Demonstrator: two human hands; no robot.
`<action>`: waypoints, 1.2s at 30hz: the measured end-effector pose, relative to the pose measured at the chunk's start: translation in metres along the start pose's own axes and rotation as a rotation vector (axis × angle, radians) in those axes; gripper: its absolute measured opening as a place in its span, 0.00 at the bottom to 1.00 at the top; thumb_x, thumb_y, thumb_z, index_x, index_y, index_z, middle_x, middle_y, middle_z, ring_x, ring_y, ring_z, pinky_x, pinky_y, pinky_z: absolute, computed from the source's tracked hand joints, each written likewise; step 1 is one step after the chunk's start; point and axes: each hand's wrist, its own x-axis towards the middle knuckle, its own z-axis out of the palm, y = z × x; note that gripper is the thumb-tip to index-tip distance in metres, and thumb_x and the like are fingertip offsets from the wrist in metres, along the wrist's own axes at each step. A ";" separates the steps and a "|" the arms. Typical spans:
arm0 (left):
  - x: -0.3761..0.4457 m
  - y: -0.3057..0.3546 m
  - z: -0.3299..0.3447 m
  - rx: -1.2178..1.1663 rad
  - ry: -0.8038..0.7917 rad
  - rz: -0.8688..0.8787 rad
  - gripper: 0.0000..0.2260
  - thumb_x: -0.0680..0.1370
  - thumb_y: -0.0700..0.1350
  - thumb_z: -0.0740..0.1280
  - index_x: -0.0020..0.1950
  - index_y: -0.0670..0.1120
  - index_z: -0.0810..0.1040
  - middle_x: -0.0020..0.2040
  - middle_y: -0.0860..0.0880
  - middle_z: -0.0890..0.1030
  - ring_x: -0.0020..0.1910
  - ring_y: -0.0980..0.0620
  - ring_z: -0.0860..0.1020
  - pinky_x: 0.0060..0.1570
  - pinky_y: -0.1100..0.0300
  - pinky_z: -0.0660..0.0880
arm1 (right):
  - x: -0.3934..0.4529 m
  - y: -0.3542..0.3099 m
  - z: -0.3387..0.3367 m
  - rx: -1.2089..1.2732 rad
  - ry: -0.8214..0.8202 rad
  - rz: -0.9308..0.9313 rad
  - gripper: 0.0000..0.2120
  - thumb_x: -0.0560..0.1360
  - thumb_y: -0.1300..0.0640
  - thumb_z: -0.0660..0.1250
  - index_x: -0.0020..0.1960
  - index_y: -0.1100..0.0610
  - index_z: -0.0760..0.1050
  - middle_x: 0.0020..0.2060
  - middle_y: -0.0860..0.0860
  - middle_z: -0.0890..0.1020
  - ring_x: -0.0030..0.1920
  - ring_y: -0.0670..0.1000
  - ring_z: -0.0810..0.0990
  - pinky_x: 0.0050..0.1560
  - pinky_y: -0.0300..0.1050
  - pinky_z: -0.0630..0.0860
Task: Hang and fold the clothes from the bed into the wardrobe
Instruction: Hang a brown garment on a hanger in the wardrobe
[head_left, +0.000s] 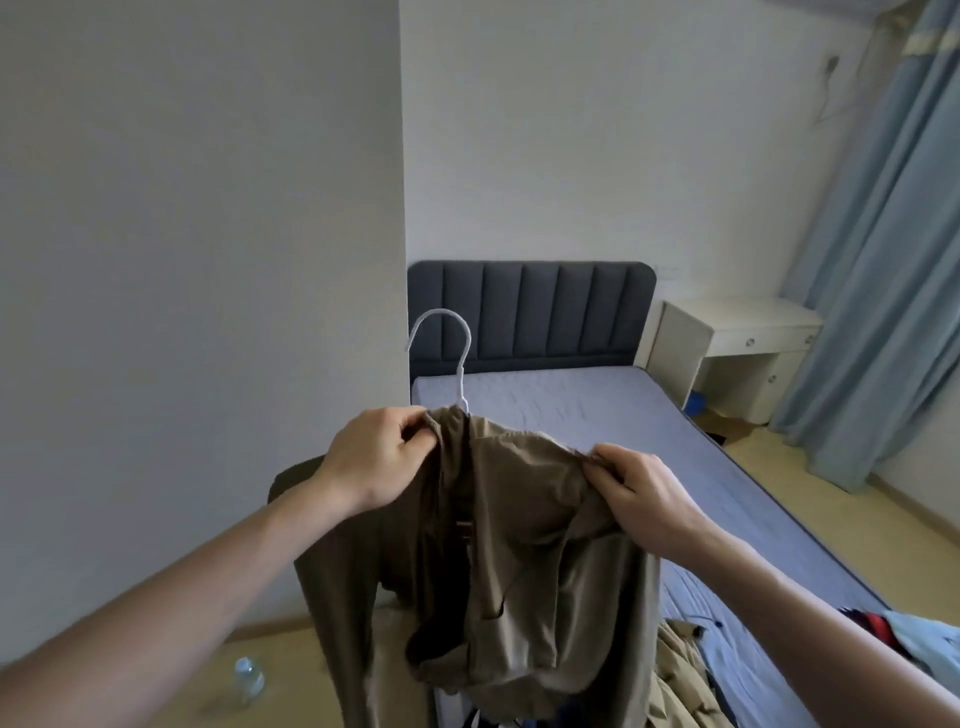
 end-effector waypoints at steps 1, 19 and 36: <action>-0.002 0.003 0.001 -0.003 0.011 -0.021 0.16 0.80 0.56 0.58 0.37 0.51 0.76 0.33 0.57 0.80 0.34 0.55 0.77 0.32 0.55 0.70 | 0.003 -0.009 0.005 -0.010 -0.032 -0.010 0.14 0.84 0.52 0.62 0.42 0.55 0.75 0.35 0.49 0.80 0.40 0.54 0.79 0.45 0.57 0.76; -0.069 -0.001 -0.050 0.137 0.129 -0.291 0.08 0.78 0.51 0.62 0.51 0.50 0.77 0.47 0.54 0.80 0.50 0.52 0.77 0.59 0.46 0.73 | 0.032 -0.036 0.044 0.574 -0.393 -0.089 0.19 0.82 0.52 0.66 0.40 0.66 0.73 0.33 0.53 0.73 0.36 0.51 0.73 0.43 0.50 0.68; -0.158 -0.032 -0.141 0.396 0.584 -0.429 0.11 0.81 0.42 0.66 0.39 0.48 0.70 0.34 0.51 0.73 0.39 0.51 0.72 0.42 0.52 0.72 | 0.042 -0.174 0.142 0.649 -0.635 -0.406 0.21 0.82 0.50 0.66 0.36 0.58 0.64 0.31 0.47 0.64 0.33 0.46 0.65 0.37 0.47 0.63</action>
